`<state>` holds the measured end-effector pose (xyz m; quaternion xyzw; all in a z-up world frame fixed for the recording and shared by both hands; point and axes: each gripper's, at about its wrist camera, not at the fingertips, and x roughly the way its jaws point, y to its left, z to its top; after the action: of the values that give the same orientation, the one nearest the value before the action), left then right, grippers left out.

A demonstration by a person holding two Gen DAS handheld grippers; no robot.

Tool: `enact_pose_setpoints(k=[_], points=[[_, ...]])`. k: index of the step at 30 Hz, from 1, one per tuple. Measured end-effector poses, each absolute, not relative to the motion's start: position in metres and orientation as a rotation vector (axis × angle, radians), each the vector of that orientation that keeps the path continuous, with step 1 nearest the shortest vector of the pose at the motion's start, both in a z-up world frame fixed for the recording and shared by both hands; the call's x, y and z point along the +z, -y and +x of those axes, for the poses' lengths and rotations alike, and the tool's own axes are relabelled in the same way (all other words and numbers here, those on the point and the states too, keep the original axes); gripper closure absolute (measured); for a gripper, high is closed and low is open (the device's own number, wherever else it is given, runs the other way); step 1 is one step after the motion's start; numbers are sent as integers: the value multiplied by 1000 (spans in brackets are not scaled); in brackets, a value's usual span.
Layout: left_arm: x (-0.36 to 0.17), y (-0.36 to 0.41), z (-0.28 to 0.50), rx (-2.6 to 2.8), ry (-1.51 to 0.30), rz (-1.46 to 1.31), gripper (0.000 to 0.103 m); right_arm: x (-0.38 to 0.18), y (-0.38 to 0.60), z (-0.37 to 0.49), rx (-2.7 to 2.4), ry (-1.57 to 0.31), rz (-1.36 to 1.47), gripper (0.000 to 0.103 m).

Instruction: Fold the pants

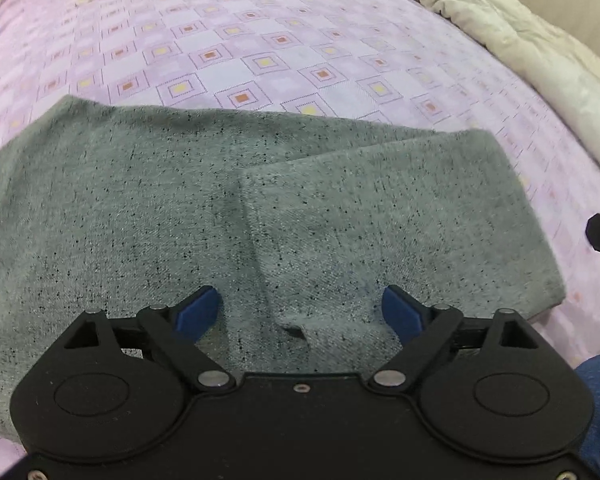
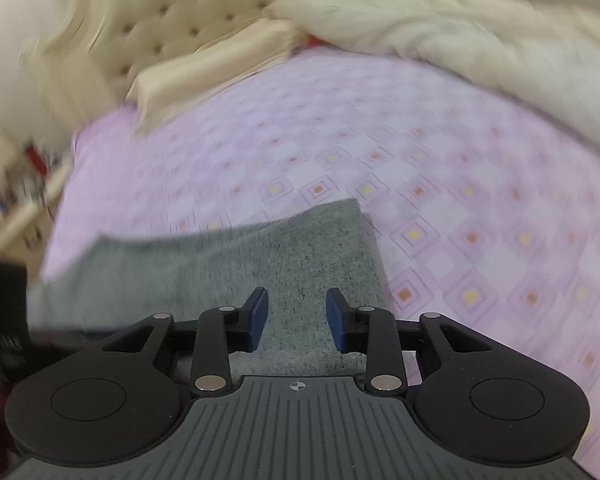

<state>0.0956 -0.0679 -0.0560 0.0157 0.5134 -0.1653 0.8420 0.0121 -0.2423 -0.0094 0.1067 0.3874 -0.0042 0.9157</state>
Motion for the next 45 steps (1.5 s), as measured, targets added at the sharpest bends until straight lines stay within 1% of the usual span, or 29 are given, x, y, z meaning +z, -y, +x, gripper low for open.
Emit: enact_pose_setpoints(k=[1, 2, 3, 4, 7, 9, 11, 13, 17, 19, 20, 21, 23, 25, 26, 27, 29, 31, 32, 33, 37, 41, 45], points=[[-56, 70, 93, -344, -1072, 48, 20, -9, 239, 14, -7, -802, 199, 77], [-55, 73, 91, -343, -1059, 62, 26, -10, 239, 15, -10, -803, 198, 79], [-55, 73, 87, -351, -1045, 67, 37, -11, 242, 16, -13, -803, 214, 85], [-54, 74, 83, -371, -1037, 60, 44, -12, 246, 16, -16, -807, 236, 86], [-51, 76, 79, -365, -1023, 51, 56, -13, 254, 13, 0, -800, 289, 86], [-48, 74, 76, -380, -1003, 42, 74, -14, 253, 12, -5, -797, 281, 86], [-44, 70, 71, -387, -985, 47, 83, -13, 249, 11, -14, -790, 256, 86], [-38, 66, 69, -399, -970, 61, 86, -13, 244, 11, -13, -781, 235, 86], [-24, 64, 66, -405, -921, 90, 87, -14, 242, 13, -16, -786, 219, 86], [-27, 63, 70, -397, -922, 115, 87, -14, 242, 14, -16, -791, 216, 86], [-34, 63, 73, -388, -945, 132, 85, -14, 242, 14, -12, -792, 215, 86], [-45, 65, 77, -386, -981, 145, 80, -14, 242, 14, -11, -792, 214, 86], [-49, 61, 78, -372, -970, 133, 68, -14, 243, 12, -12, -786, 221, 86], [-40, 51, 77, -357, -973, 61, 67, -14, 244, 13, -13, -785, 230, 86], [-36, 46, 74, -346, -966, 18, 63, -14, 243, 14, -11, -789, 229, 86], [-33, 43, 70, -337, -957, 1, 55, -15, 242, 15, -12, -794, 224, 86], [-35, 45, 64, -342, -964, 33, 47, -15, 240, 16, -10, -799, 212, 86], [-49, 50, 60, -335, -999, 95, 47, -15, 239, 15, -16, -800, 205, 86], [-54, 50, 57, -333, -985, 102, 46, -15, 240, 15, -18, -799, 204, 86], [-55, 49, 52, -331, -960, 96, 46, -15, 240, 15, -20, -799, 205, 86], [-48, 40, 51, -323, -964, 41, 45, -15, 237, 16, -30, -805, 189, 86], [-38, 12, 46, -263, -921, -1, 46, -14, 233, 16, -38, -807, 156, 86], [-32, -33, 41, -184, -913, -31, 46, -13, 229, 17, -40, -822, 131, 86]])
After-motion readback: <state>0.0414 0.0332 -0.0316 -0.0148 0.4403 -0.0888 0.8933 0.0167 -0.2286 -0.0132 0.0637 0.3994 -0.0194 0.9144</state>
